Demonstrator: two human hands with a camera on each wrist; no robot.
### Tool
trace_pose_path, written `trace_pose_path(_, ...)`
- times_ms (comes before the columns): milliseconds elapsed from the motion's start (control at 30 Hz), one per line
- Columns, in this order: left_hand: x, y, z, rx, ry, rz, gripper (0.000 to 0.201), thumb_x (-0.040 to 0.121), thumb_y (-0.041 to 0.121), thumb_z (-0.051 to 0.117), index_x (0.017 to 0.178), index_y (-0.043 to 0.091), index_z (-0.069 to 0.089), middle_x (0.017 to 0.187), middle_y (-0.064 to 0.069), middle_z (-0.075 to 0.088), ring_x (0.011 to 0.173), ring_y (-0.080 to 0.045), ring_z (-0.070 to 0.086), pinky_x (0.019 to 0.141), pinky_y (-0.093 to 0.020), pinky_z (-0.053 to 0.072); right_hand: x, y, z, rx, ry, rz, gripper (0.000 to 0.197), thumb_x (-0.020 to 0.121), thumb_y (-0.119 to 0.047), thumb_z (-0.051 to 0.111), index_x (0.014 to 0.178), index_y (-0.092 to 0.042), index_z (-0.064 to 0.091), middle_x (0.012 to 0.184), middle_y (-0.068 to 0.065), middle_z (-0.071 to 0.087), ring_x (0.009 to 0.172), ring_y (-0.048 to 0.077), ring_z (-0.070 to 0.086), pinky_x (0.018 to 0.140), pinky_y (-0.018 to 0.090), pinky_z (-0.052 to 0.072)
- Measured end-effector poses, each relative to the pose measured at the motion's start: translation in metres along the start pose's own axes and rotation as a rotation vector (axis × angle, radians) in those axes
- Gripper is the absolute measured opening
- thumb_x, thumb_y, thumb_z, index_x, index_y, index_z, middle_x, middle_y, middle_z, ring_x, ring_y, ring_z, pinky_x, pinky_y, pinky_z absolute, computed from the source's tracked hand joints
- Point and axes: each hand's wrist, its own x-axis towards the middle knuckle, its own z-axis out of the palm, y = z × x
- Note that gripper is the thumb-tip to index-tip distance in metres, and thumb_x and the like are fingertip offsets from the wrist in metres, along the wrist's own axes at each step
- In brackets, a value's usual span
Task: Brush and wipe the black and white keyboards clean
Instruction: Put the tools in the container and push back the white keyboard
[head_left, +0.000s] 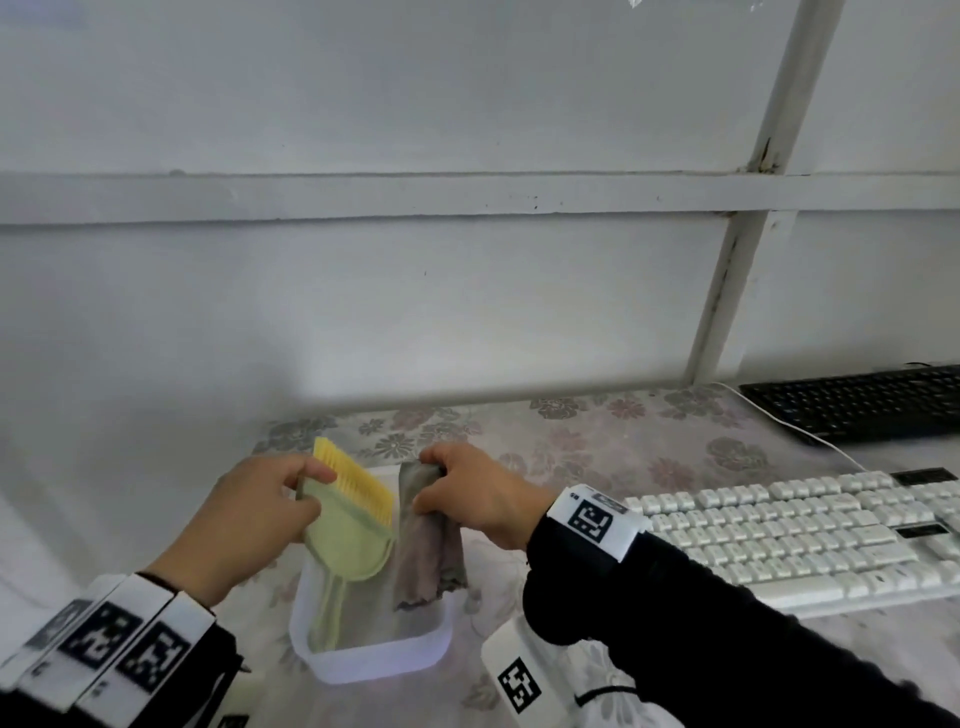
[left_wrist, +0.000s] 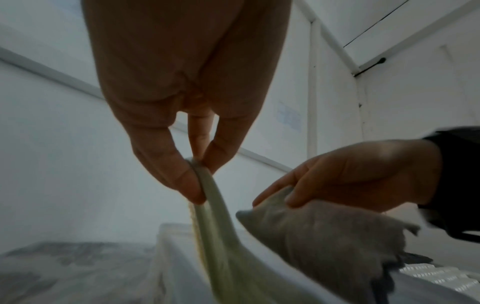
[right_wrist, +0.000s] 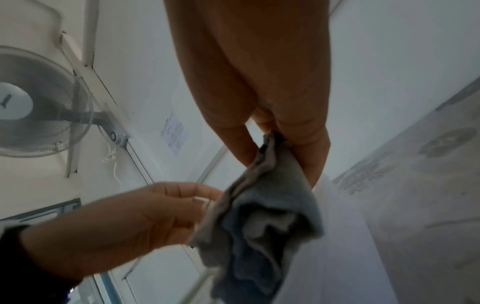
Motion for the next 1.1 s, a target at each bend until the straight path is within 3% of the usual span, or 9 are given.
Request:
trace_pose_path(100,0.003,0.008,-0.01,0.031,0.092,0.036,0.026,0.077,0.004,0.061,0.092,0.022,0.072,0.086,0.003,0.056,0.075,-0.022,0.063,0.076,-0.034,0.05,0.009,-0.003,0.009,-0.173,-0.032,-0.029,0.026,0.086,-0.002,0.048,0.107,0.011,0.056,0.112,0.027,0.058,0.102,0.04,0.057,0.086,0.045,0.052)
trace_pose_path(200,0.006,0.014,-0.019,0.056,0.154,0.076,0.021,0.076,0.012,0.062,0.088,0.027,0.071,0.086,0.003,0.057,0.077,-0.02,0.06,0.072,-0.031,0.043,0.015,-0.006,0.017,-0.347,-0.147,-0.011,0.005,0.085,-0.002,0.05,0.082,-0.004,0.047,0.097,0.017,0.048,0.088,0.027,0.044,0.066,0.023,0.041)
trace_pose_path(267,0.008,0.015,-0.022,0.074,0.178,0.096,0.027,0.078,0.005,0.061,0.085,0.03,0.069,0.084,0.006,0.054,0.077,-0.019,0.059,0.071,-0.031,0.042,0.017,-0.006,0.022,-0.439,-0.191,-0.025,0.025,0.086,0.001,0.049,0.068,-0.01,0.036,0.085,0.014,0.042,0.085,0.026,0.036,0.06,0.014,0.029)
trace_pose_path(367,0.007,0.012,-0.022,0.074,0.178,0.093,0.028,0.078,0.004,0.06,0.086,0.029,0.07,0.085,0.009,0.052,0.075,-0.016,0.059,0.073,-0.032,0.046,0.018,-0.003,0.03,-0.66,-0.267,-0.03,0.03,0.089,-0.005,0.05,0.066,-0.013,0.031,0.077,0.009,0.035,0.087,0.028,0.041,0.074,0.028,0.032)
trace_pose_path(567,0.003,0.002,-0.018,0.01,0.168,0.063,0.028,0.079,0.005,0.059,0.09,0.028,0.071,0.094,0.002,0.054,0.076,-0.016,0.061,0.083,-0.038,0.051,0.012,0.011,0.036,-0.984,-0.109,-0.273,0.011,0.086,-0.001,0.048,0.084,0.008,0.055,0.125,0.018,0.043,0.12,0.036,0.034,0.092,0.044,0.032)
trace_pose_path(633,0.002,0.0,-0.017,-0.011,0.158,0.061,0.029,0.079,0.004,0.058,0.091,0.027,0.071,0.097,0.0,0.054,0.075,-0.017,0.062,0.083,-0.039,0.052,0.012,0.016,0.03,-1.079,-0.11,-0.255,0.025,0.089,-0.009,0.051,0.108,0.002,0.061,0.124,0.016,0.046,0.125,0.034,0.034,0.11,0.055,0.016)
trace_pose_path(800,0.002,-0.003,-0.012,-0.158,0.146,0.065,0.031,0.082,0.001,0.056,0.094,0.026,0.07,0.101,-0.003,0.056,0.078,-0.02,0.064,0.076,-0.039,0.056,0.009,0.02,0.021,-1.108,-0.159,-0.228,0.029,0.089,-0.026,0.055,0.111,-0.007,0.061,0.107,0.004,0.05,0.135,0.024,0.027,0.101,0.074,-0.01)
trace_pose_path(900,0.007,-0.007,-0.005,-0.304,0.075,0.035,0.033,0.084,-0.003,0.053,0.092,0.025,0.069,0.102,-0.009,0.06,0.081,-0.025,0.066,0.073,-0.037,0.056,0.008,0.021,0.014,-1.013,-0.174,-0.217,0.034,0.09,-0.025,0.055,0.119,-0.007,0.058,0.134,0.008,0.045,0.143,0.023,0.016,0.108,0.071,-0.001)
trace_pose_path(1100,0.012,-0.021,0.013,-0.382,-0.081,-0.052,0.033,0.089,-0.004,0.05,0.089,0.025,0.064,0.099,-0.013,0.06,0.08,-0.021,0.064,0.065,-0.026,0.053,-0.004,0.022,0.003,-0.865,-0.041,-0.206,0.018,0.091,-0.023,0.055,0.097,-0.006,0.051,0.125,0.014,0.043,0.119,0.031,0.039,0.096,0.044,0.04)
